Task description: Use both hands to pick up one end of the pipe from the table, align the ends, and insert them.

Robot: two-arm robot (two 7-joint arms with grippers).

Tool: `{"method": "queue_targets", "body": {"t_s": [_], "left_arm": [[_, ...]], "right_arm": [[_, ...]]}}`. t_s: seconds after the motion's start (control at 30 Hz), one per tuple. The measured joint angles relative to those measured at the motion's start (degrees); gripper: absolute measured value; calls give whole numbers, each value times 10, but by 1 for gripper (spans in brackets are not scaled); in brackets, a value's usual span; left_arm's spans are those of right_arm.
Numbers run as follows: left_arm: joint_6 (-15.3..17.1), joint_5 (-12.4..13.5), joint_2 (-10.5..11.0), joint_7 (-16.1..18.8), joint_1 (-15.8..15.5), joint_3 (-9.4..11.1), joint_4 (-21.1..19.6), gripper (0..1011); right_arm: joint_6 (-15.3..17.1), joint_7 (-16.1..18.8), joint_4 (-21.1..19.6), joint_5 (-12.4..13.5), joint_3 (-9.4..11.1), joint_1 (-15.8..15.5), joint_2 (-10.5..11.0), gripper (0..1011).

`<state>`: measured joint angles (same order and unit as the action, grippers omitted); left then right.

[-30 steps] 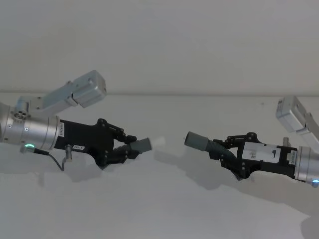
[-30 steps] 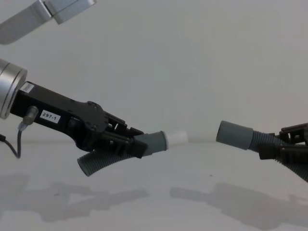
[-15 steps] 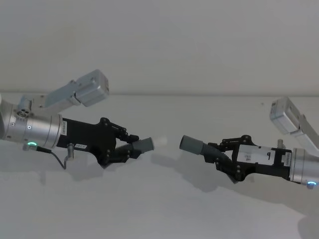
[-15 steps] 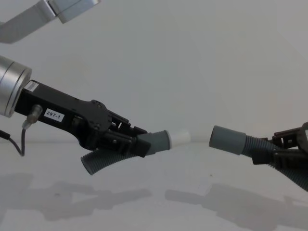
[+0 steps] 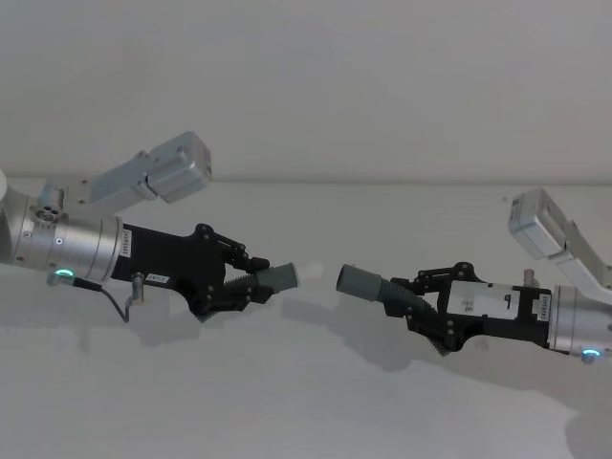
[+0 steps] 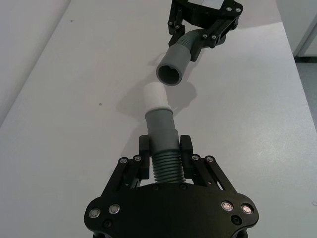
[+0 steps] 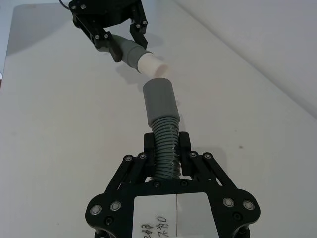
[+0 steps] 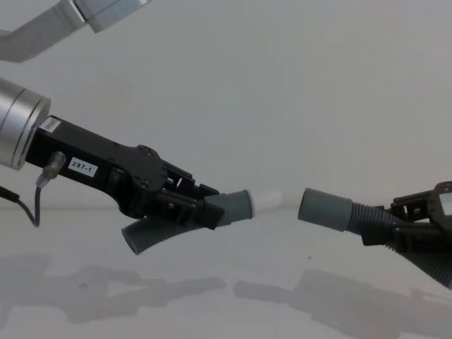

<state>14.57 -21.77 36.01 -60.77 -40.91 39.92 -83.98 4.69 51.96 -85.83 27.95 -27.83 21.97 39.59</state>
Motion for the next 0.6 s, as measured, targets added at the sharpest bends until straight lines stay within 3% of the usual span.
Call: {"method": "queue_targets", "body": {"t_s": [0.6], "left_arm": [[-7, -8, 0, -7, -10, 10, 9, 354]], "right_arm": [[-1, 2, 11, 1, -16, 16, -7, 274]]}}
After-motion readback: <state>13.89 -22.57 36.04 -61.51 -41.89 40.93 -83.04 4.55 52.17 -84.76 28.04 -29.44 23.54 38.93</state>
